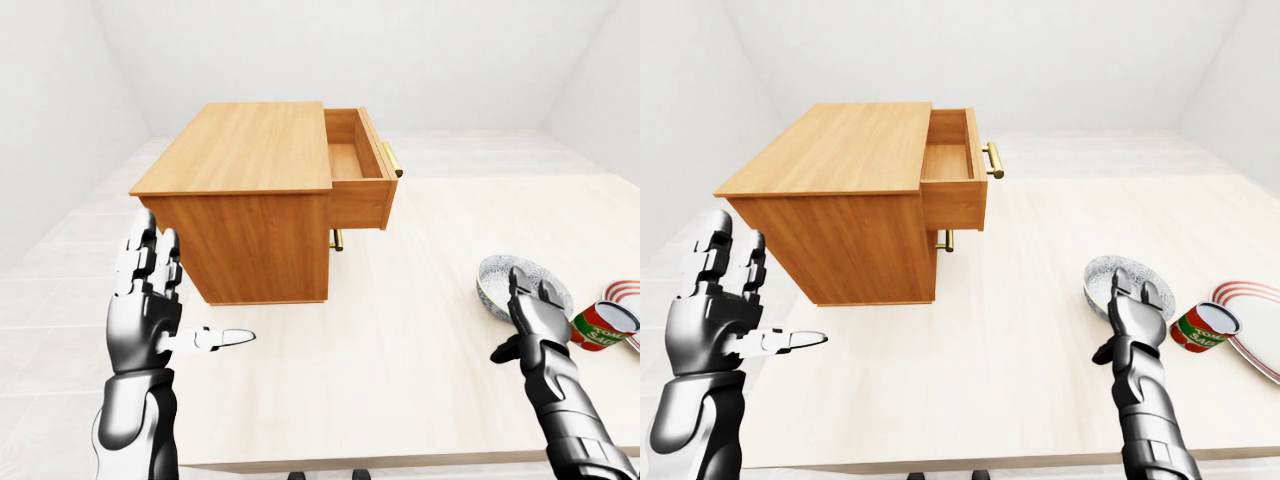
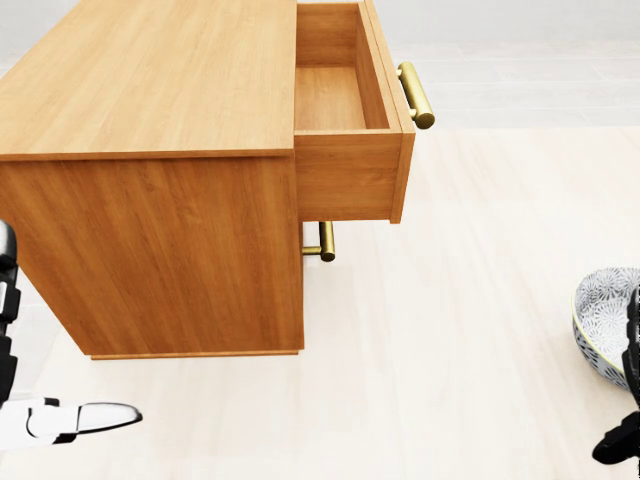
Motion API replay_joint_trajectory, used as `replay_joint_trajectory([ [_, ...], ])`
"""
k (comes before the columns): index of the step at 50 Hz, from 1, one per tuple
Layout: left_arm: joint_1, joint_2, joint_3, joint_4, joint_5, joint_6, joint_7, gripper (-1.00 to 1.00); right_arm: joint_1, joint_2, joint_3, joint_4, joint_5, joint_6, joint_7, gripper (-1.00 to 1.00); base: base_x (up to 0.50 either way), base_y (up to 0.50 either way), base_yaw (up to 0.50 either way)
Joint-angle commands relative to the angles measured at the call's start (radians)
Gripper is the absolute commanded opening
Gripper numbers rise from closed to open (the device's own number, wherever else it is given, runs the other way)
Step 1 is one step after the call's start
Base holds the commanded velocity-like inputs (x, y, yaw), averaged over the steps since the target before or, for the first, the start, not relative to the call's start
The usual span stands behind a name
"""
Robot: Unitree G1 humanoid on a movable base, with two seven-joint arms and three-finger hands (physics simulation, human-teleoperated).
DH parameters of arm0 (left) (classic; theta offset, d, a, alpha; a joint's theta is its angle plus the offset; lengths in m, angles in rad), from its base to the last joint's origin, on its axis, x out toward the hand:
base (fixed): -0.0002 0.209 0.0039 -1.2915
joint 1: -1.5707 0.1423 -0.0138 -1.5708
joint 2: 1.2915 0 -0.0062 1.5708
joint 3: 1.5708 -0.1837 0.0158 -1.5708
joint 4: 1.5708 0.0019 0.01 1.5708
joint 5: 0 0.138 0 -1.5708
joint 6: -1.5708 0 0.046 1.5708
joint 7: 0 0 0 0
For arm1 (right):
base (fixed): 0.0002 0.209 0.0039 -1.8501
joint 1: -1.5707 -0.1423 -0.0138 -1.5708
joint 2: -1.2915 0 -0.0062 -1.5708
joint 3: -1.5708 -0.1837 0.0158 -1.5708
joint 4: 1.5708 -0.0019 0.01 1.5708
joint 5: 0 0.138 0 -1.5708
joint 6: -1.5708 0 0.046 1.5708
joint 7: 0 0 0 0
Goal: Put the bowl on top of the cabinet.
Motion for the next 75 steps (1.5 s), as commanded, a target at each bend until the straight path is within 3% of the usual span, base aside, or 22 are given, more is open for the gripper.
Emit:
replay_joint_trajectory([
  [1,-0.003,0.001,0.001,0.015,0.000,0.000,-0.001,1.00,-0.025,-0.005,0.022,0.053,0.009,0.000,-0.015,1.00,0.00,0.00,0.00],
  [34,0.005,0.000,0.009,-0.010,-0.006,0.000,-0.004,1.00,0.000,-0.009,0.026,0.004,0.000,0.000,0.006,1.00,0.00,0.00,0.00],
  [35,0.004,0.001,0.011,-0.011,-0.007,0.000,-0.004,1.00,-0.001,-0.009,0.025,0.008,0.000,0.000,0.005,0.95,0.00,0.00,0.00],
  [37,0.004,0.000,0.012,-0.011,-0.007,0.000,-0.005,1.00,-0.001,-0.008,0.025,0.005,-0.003,0.000,0.009,0.55,0.00,0.00,0.00],
  [40,0.004,0.000,0.013,-0.015,-0.008,0.000,-0.005,1.00,0.002,-0.007,0.024,-0.006,-0.008,0.000,0.016,0.26,0.00,0.00,0.00],
  [49,0.005,-0.002,0.010,-0.008,-0.005,0.000,-0.004,1.00,0.006,-0.007,0.020,-0.015,-0.016,0.000,0.020,0.31,0.00,0.00,0.00],
  [62,0.007,-0.003,0.008,-0.005,-0.003,0.000,-0.004,1.00,0.021,-0.007,0.007,-0.046,-0.024,0.000,0.036,0.22,0.00,0.00,0.00],
  [66,0.007,-0.003,0.010,-0.003,-0.004,0.000,-0.004,1.00,0.028,-0.005,0.004,-0.064,-0.029,0.000,0.045,0.09,0.00,0.00,0.00],
  [68,0.006,-0.002,0.010,-0.003,-0.005,0.000,-0.005,1.00,0.032,-0.004,0.001,-0.072,-0.032,0.000,0.051,-0.07,0.00,0.00,0.00],
  [75,0.005,-0.001,0.011,0.007,-0.005,0.000,-0.006,1.00,0.033,-0.002,-0.004,-0.080,-0.041,0.000,0.059,-0.18,0.00,0.00,0.00],
])
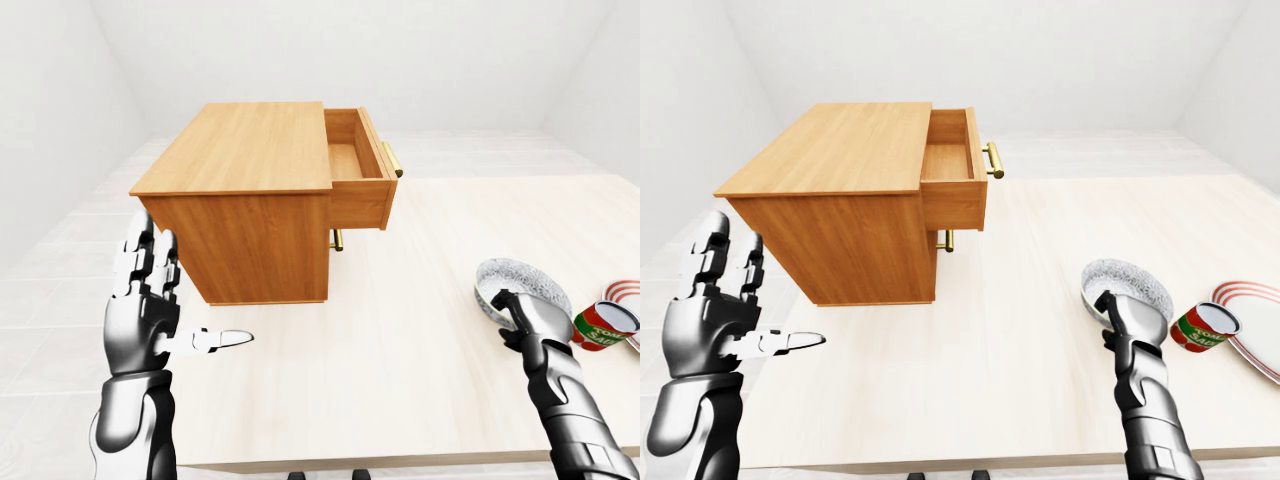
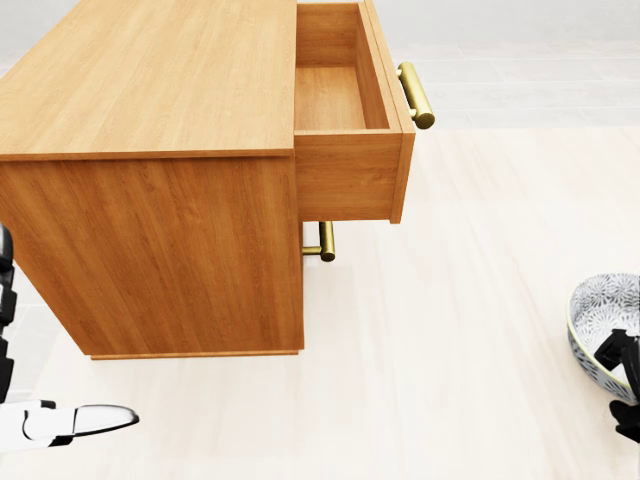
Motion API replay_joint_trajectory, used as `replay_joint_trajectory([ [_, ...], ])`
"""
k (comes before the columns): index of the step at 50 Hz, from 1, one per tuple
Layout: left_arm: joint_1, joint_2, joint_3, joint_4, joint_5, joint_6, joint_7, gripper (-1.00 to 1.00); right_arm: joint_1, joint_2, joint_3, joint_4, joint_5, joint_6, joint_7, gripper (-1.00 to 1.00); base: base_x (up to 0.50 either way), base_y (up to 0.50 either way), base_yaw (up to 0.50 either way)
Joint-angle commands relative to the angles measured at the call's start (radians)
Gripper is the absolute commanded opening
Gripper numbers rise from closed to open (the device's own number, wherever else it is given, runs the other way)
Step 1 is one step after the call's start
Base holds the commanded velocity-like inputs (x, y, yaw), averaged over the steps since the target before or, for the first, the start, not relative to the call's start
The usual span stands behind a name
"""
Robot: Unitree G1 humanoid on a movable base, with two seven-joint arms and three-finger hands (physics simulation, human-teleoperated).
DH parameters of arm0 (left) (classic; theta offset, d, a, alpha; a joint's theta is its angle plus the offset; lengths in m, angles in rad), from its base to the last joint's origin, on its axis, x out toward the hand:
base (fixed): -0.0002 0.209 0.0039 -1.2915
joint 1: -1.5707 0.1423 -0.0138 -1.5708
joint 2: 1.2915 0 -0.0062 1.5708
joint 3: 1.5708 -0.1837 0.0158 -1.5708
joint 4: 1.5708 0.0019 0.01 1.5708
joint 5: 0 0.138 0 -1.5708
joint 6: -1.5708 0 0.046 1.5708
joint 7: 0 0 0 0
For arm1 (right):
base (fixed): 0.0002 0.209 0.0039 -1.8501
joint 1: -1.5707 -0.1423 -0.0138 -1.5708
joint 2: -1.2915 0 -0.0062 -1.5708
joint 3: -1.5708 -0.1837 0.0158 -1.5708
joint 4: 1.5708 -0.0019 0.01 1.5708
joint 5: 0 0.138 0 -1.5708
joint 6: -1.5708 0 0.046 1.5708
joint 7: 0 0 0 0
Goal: Put the bowl on top of the cabinet.
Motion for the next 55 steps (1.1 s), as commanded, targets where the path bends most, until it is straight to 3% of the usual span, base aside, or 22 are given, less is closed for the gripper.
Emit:
replay_joint_trajectory([
  [1,-0.002,0.001,0.001,0.009,-0.001,0.000,-0.001,1.00,0.009,0.004,-0.007,-0.021,-0.011,0.000,0.017,-0.20,0.00,0.00,0.00],
  [9,-0.003,0.002,-0.001,0.018,0.002,0.000,-0.001,1.00,0.009,0.006,-0.009,-0.022,-0.016,0.000,0.021,-0.28,0.00,0.00,0.00],
  [16,-0.001,0.002,0.000,0.014,0.000,0.000,-0.001,1.00,0.013,0.006,-0.011,-0.040,-0.020,0.000,0.033,-0.55,0.00,0.00,0.00],
  [29,0.001,0.001,-0.002,0.011,0.001,0.000,-0.001,1.00,0.034,0.004,-0.026,-0.090,-0.032,0.000,0.062,-0.73,0.00,0.00,0.00],
  [41,0.000,0.003,0.004,0.002,-0.003,0.000,0.000,1.00,0.063,0.011,-0.046,-0.212,-0.073,0.000,0.144,-1.00,0.00,0.00,0.00],
  [55,0.001,0.003,0.008,-0.006,-0.004,0.000,-0.003,1.00,0.085,0.015,-0.087,-0.418,-0.170,0.000,0.311,-1.00,0.00,0.00,0.00],
])
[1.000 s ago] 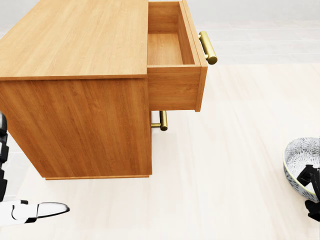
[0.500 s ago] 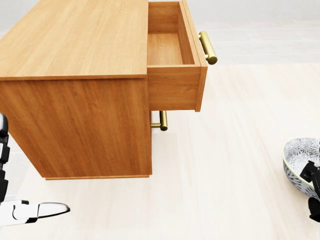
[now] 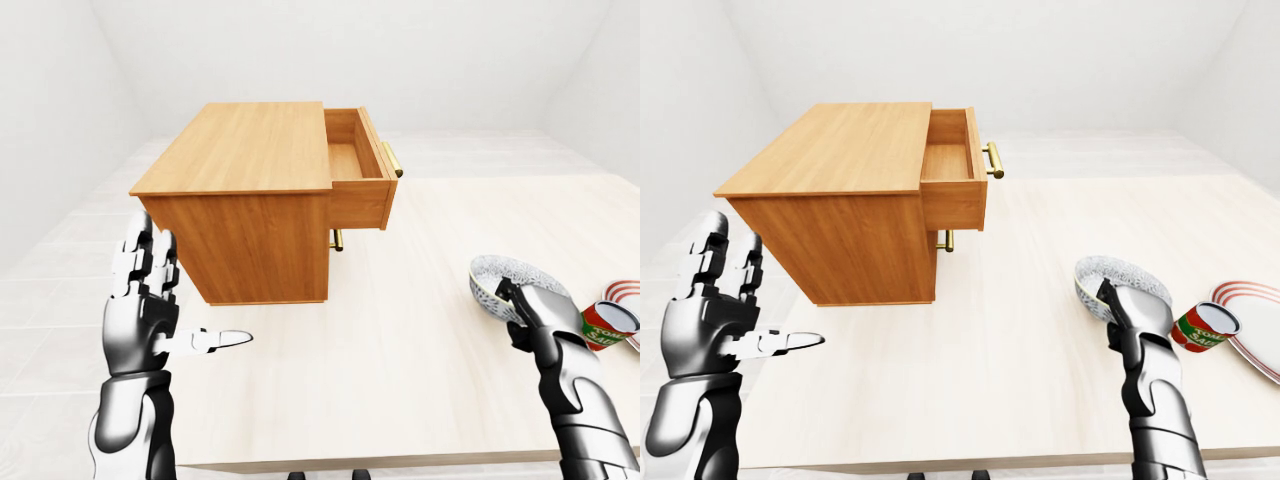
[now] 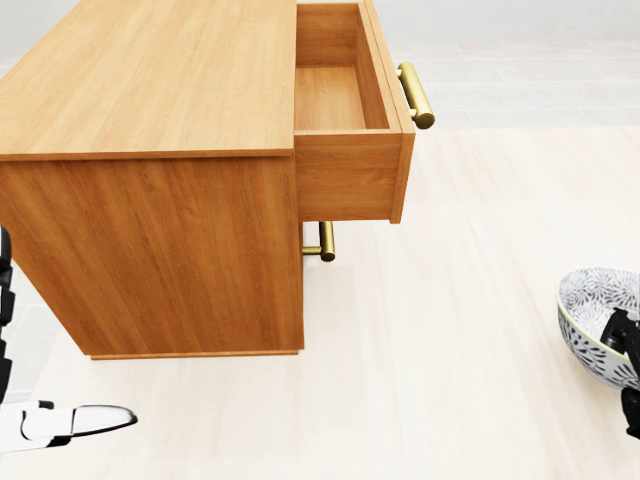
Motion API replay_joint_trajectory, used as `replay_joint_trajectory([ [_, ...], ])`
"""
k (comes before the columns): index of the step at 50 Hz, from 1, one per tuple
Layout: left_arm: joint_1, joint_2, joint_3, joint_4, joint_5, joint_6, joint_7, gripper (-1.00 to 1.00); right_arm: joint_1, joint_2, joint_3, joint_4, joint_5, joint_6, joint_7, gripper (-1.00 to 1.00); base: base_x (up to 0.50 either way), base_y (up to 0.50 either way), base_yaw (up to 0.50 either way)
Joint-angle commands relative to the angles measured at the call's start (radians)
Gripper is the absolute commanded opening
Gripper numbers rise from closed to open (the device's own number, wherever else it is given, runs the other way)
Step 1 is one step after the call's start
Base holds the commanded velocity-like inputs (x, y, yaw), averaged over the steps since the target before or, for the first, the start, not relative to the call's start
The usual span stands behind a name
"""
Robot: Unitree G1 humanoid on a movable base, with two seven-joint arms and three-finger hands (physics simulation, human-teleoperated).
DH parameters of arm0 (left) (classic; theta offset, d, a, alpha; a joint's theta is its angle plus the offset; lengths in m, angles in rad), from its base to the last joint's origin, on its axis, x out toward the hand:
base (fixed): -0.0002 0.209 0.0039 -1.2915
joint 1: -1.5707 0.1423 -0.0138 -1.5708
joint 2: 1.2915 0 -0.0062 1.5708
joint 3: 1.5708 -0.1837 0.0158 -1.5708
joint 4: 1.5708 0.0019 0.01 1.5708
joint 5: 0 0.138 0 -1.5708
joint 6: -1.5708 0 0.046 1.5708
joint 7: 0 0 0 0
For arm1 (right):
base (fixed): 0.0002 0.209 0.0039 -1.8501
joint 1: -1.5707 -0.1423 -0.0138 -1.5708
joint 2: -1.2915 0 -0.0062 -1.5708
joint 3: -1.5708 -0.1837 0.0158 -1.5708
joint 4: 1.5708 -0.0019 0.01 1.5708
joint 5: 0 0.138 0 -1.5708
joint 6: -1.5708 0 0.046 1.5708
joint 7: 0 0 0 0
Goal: Put the bowl on top of the cabinet.
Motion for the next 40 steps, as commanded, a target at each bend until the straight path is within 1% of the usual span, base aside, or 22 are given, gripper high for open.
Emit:
replay_joint_trajectory([
  [1,0.001,0.000,0.004,-0.006,-0.002,0.000,-0.002,1.00,0.014,0.004,-0.034,-0.154,-0.101,0.000,0.094,-1.00,0.00,0.00,0.00],
  [10,0.002,-0.001,0.004,-0.006,-0.001,0.000,-0.003,1.00,0.016,0.023,-0.061,-0.205,-0.128,0.000,0.148,-1.00,0.00,0.00,0.00],
  [13,0.006,-0.004,0.002,-0.006,0.002,0.000,-0.004,1.00,0.013,0.014,-0.076,-0.266,-0.144,0.000,0.208,-1.00,0.00,0.00,0.00],
  [21,0.007,-0.005,-0.002,-0.004,0.005,0.000,-0.004,1.00,-0.025,0.004,-0.107,-0.319,-0.148,0.000,0.292,-1.00,0.00,0.00,0.00],
  [23,0.007,-0.005,-0.002,-0.005,0.006,0.000,-0.004,1.00,-0.042,-0.005,-0.105,-0.356,-0.160,0.000,0.350,-1.00,0.00,0.00,0.00],
  [25,0.009,-0.006,-0.002,-0.006,0.005,0.000,-0.005,1.00,-0.049,-0.006,-0.105,-0.366,-0.169,0.000,0.366,-1.00,0.00,0.00,0.00],
  [29,0.007,-0.006,-0.005,0.000,0.008,0.000,-0.004,1.00,-0.090,-0.022,-0.101,-0.411,-0.199,0.000,0.450,-1.00,0.00,0.00,0.00],
  [30,0.007,-0.006,-0.005,0.000,0.008,0.000,-0.004,1.00,-0.091,-0.021,-0.101,-0.411,-0.200,0.000,0.451,-1.00,0.00,0.00,0.00],
  [37,0.003,-0.003,-0.001,0.009,0.004,0.000,-0.005,1.00,-0.151,-0.041,-0.102,-0.450,-0.225,0.000,0.565,-1.00,0.00,0.00,0.00],
  [40,0.003,-0.002,-0.001,0.015,0.005,0.000,-0.006,1.00,-0.171,-0.050,-0.105,-0.466,-0.231,0.000,0.594,-1.00,0.00,0.00,0.00],
])
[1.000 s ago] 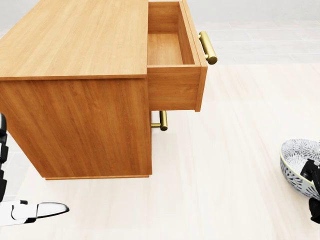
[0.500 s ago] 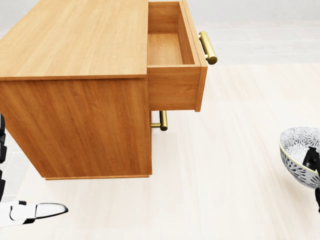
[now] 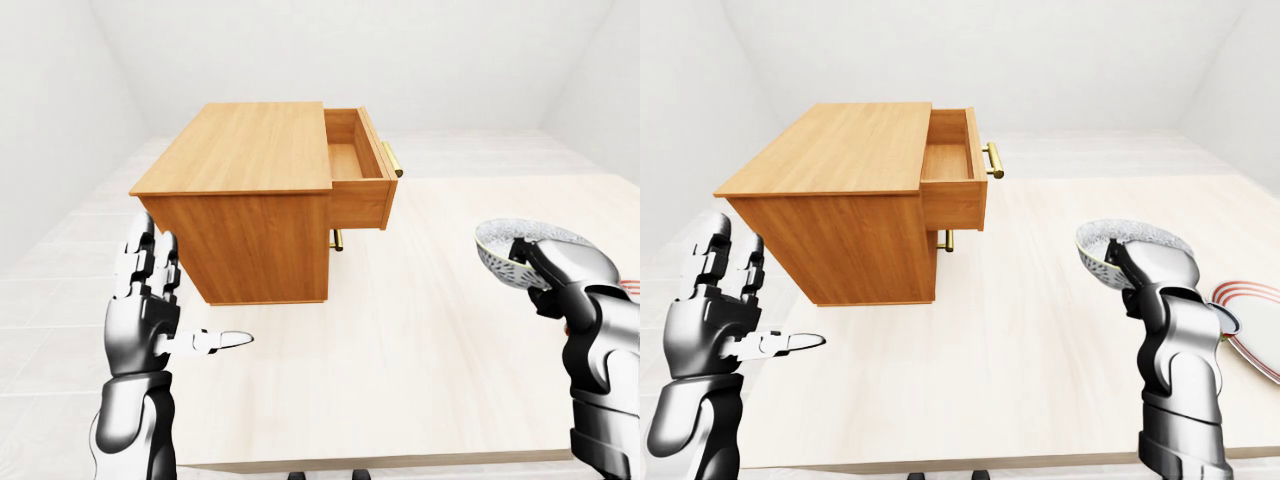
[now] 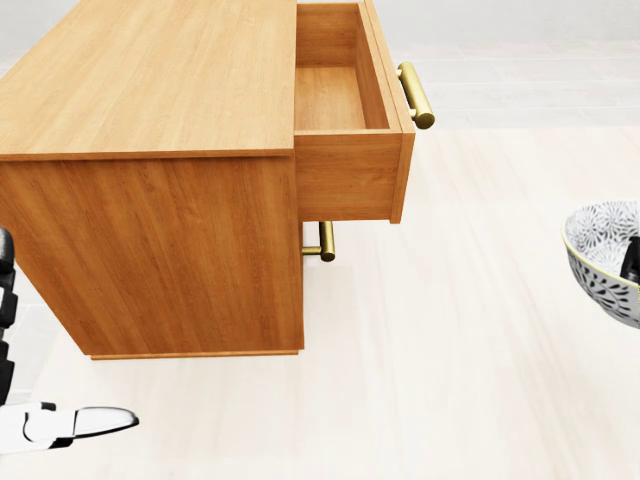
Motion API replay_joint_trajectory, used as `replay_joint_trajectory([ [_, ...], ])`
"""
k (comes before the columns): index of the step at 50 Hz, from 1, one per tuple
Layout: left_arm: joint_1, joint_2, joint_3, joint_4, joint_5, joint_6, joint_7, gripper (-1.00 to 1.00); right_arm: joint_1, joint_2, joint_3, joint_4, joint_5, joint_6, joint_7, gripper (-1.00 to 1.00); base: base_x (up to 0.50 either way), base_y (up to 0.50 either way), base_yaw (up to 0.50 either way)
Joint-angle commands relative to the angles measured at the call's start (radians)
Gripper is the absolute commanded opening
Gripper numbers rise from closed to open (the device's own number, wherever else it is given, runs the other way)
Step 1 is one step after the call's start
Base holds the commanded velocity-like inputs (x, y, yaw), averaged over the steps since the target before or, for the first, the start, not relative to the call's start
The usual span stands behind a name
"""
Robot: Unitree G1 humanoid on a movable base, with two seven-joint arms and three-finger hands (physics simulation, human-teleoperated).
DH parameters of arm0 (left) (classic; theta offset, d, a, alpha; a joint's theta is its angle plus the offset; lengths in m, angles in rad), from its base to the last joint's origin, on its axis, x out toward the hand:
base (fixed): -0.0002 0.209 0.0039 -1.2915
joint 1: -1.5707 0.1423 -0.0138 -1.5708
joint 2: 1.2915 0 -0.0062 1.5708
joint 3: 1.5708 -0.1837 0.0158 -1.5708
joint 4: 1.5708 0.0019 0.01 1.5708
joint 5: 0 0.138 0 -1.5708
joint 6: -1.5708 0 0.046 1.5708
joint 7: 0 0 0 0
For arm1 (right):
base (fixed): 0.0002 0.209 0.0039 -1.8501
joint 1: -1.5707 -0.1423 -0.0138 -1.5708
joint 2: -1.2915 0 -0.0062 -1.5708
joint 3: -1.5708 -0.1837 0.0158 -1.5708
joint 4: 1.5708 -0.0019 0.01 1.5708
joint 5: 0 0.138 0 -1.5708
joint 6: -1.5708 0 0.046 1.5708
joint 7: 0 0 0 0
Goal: Put the bowl on top of the cabinet.
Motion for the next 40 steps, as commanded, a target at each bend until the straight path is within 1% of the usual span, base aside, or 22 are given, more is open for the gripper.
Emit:
replay_joint_trajectory([
  [1,-0.003,0.003,0.002,0.013,-0.002,0.000,-0.002,1.00,-0.084,-0.028,-0.013,-0.086,-0.061,0.000,0.123,-1.00,0.00,0.00,0.00],
  [6,-0.004,0.003,0.002,0.016,-0.001,0.000,-0.002,1.00,-0.115,-0.046,-0.010,-0.106,-0.079,0.000,0.123,-1.00,0.00,0.00,0.00],
  [21,0.003,0.001,-0.003,0.010,0.002,0.000,-0.001,1.00,-0.290,-0.121,0.021,-0.169,-0.165,0.000,0.123,-1.00,0.00,0.00,0.00],
  [30,0.001,0.002,0.003,0.009,-0.003,0.000,-0.004,1.00,-0.358,-0.137,0.042,-0.174,-0.215,0.000,0.123,-1.00,0.00,0.00,0.00],
  [40,-0.005,0.006,0.017,0.008,-0.014,0.000,-0.005,1.00,-0.436,-0.132,0.064,-0.145,-0.237,0.000,0.123,-1.00,0.00,0.00,0.00],
])
